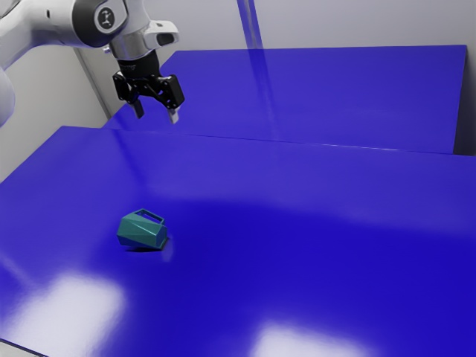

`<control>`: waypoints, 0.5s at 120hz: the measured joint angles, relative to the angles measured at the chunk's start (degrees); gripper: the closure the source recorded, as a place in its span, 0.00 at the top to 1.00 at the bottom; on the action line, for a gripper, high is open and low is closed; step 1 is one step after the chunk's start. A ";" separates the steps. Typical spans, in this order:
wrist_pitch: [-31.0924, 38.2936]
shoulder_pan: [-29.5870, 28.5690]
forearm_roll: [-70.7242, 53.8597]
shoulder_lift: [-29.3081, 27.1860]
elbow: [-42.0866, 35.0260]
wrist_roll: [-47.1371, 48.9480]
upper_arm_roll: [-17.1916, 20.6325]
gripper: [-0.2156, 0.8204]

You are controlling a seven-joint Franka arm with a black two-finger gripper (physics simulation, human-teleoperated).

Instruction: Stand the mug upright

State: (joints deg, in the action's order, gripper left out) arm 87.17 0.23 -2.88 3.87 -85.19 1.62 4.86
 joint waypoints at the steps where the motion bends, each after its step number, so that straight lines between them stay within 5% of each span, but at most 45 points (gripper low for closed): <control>1: 0.02 -0.01 -0.02 0.00 0.00 0.01 -0.02 0.79; 60: 2.17 -2.06 0.58 -1.99 -4.74 0.40 -0.03 0.79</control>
State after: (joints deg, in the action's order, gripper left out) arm 89.34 -1.83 -2.30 1.88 -89.93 2.02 4.83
